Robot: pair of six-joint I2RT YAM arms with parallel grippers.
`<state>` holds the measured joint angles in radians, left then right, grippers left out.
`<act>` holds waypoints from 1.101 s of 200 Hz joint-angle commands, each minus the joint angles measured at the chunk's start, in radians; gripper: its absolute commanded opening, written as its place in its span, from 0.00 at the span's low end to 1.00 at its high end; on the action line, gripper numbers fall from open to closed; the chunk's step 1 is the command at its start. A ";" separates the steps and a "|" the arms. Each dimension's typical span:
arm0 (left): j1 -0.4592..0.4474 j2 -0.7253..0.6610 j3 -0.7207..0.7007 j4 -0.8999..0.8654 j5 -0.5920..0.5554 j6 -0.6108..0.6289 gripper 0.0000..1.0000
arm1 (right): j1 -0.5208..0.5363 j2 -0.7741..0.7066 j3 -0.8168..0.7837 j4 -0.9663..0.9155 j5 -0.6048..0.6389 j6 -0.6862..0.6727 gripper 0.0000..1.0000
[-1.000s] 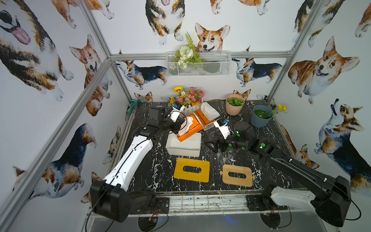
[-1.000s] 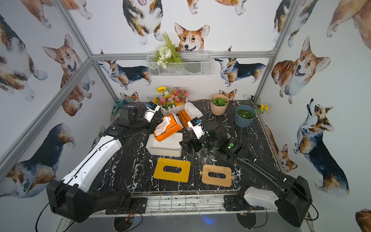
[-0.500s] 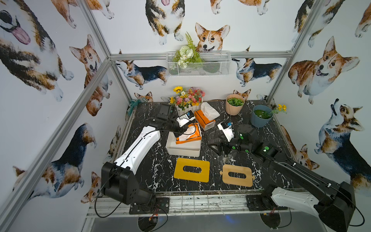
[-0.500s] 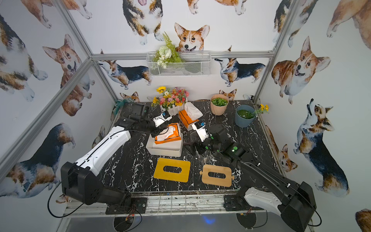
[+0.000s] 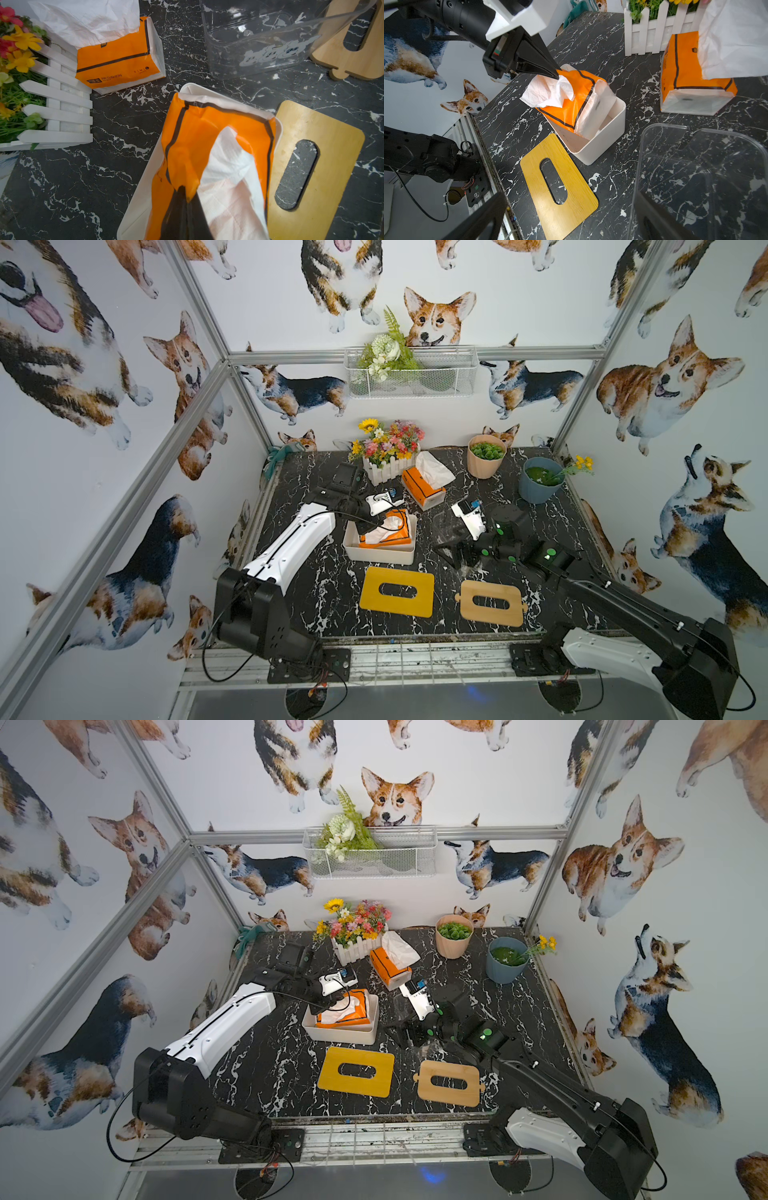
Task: Put the tissue paper into the tissue box
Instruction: Place the paper towel in the tissue box.
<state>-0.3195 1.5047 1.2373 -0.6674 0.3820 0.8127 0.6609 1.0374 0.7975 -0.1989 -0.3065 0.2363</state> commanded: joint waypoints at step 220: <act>0.000 -0.579 -0.432 0.688 -0.307 -0.811 1.00 | 0.344 0.223 0.049 -0.007 0.017 -0.258 0.97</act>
<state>-0.3225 1.0496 0.8841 -0.1570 0.2508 0.2665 0.9577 1.2209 0.8127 -0.1688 -0.3244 0.0681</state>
